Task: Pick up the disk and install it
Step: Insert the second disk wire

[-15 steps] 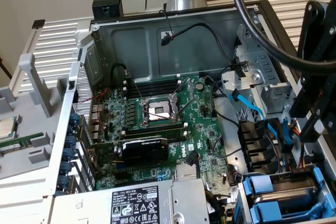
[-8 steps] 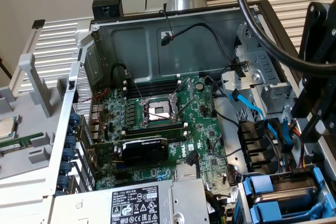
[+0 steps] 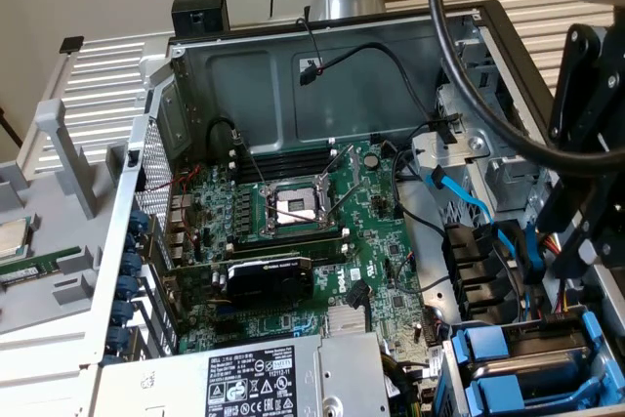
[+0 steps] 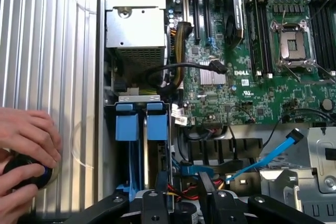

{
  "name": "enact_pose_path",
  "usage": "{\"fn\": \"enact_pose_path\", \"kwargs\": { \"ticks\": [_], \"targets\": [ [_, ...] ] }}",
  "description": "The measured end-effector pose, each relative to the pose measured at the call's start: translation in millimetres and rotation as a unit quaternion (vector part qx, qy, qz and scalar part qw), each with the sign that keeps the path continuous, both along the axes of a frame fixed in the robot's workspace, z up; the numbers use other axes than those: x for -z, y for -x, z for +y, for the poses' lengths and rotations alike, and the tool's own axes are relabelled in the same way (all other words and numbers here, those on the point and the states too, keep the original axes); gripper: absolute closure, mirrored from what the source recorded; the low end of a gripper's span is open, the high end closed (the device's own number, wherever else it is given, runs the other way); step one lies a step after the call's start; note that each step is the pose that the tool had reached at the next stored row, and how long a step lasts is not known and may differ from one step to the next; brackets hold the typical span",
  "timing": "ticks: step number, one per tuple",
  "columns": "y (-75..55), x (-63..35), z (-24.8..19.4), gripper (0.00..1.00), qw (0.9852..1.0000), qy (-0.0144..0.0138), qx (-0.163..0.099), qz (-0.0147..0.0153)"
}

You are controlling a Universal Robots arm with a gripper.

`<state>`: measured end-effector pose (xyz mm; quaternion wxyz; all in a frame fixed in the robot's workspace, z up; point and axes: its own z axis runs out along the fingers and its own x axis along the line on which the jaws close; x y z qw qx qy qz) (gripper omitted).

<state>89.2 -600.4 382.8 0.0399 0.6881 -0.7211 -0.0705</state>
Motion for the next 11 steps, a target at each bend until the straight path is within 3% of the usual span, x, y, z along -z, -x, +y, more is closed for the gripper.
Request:
{"fn": "enact_pose_path", "kwargs": {
  "ticks": [7, 11],
  "targets": [
    [0.1, 4.9, 0.0, 0.63, 1.0, -0.0004, 0.001, 0.0008],
    [0.0, 6.7, 0.0, 0.63, 1.0, -0.003, 0.001, 0.0009]
  ]
}}
